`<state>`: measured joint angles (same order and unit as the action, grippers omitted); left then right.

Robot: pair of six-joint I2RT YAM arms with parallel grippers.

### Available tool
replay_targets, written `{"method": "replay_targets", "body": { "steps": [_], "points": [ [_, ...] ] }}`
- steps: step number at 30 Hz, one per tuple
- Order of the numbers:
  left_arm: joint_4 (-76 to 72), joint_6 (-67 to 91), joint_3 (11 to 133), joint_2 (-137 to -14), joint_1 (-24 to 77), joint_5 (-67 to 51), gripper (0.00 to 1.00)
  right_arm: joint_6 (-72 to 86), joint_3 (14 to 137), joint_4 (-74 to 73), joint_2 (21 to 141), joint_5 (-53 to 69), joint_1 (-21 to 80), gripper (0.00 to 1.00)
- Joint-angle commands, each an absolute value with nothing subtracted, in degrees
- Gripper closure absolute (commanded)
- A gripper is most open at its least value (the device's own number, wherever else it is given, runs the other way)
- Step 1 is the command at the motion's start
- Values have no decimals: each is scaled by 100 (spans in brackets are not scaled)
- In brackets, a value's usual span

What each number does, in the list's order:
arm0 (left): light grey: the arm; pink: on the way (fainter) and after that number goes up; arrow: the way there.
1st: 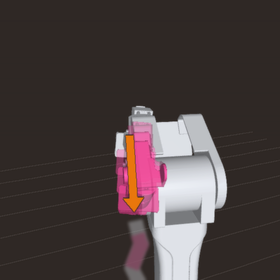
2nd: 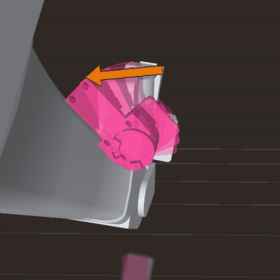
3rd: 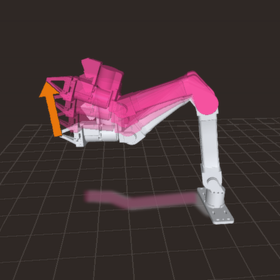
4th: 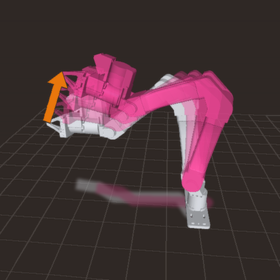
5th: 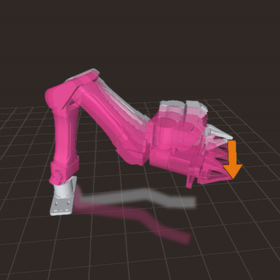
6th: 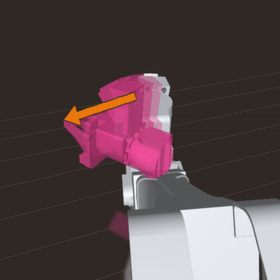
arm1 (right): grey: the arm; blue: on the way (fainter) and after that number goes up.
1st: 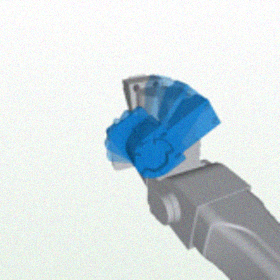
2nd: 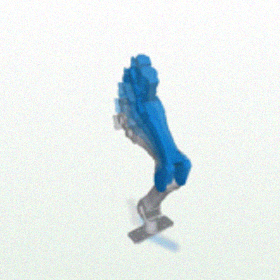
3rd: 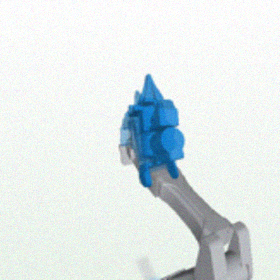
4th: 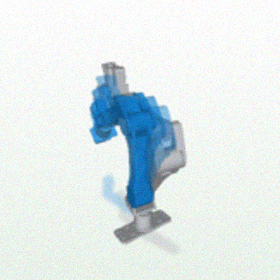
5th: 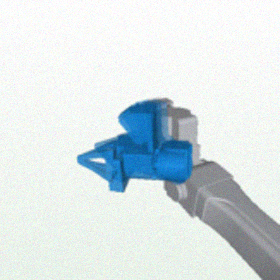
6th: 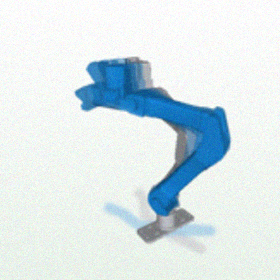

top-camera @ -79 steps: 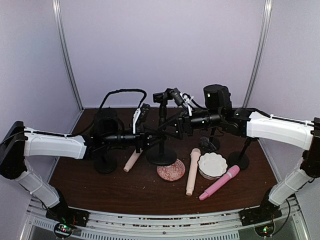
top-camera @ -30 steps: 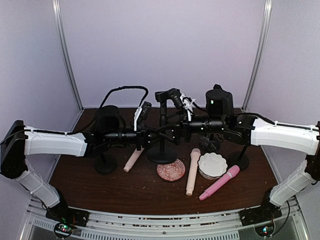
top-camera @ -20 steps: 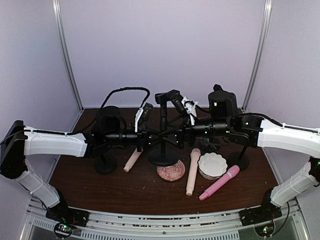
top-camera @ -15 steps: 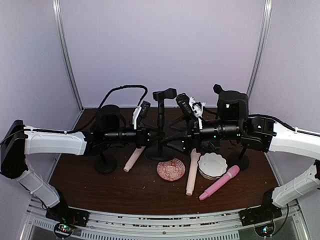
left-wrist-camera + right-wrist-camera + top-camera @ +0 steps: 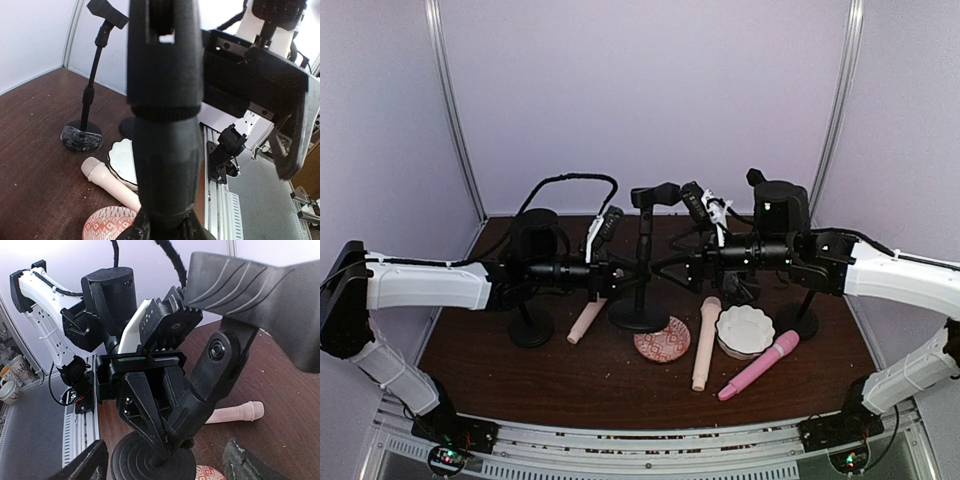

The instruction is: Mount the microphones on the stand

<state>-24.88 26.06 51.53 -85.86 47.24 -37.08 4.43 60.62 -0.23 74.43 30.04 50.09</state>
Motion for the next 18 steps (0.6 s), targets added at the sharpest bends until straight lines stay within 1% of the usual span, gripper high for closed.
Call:
{"method": "replay_targets", "body": {
  "steps": [1,9,18],
  "points": [
    [-3281,2617,5368,-8580,4737,-4095,100,435,6365,365,7673,3298,5125,20],
    [-3407,2935,5555,-8826,4737,-4206,100,292,6534,290,7945,3138,5438,22],
    [-2559,2913,5827,-8918,4681,-3632,100,-269,6309,-495,7323,2511,5986,25]
  ]
}}
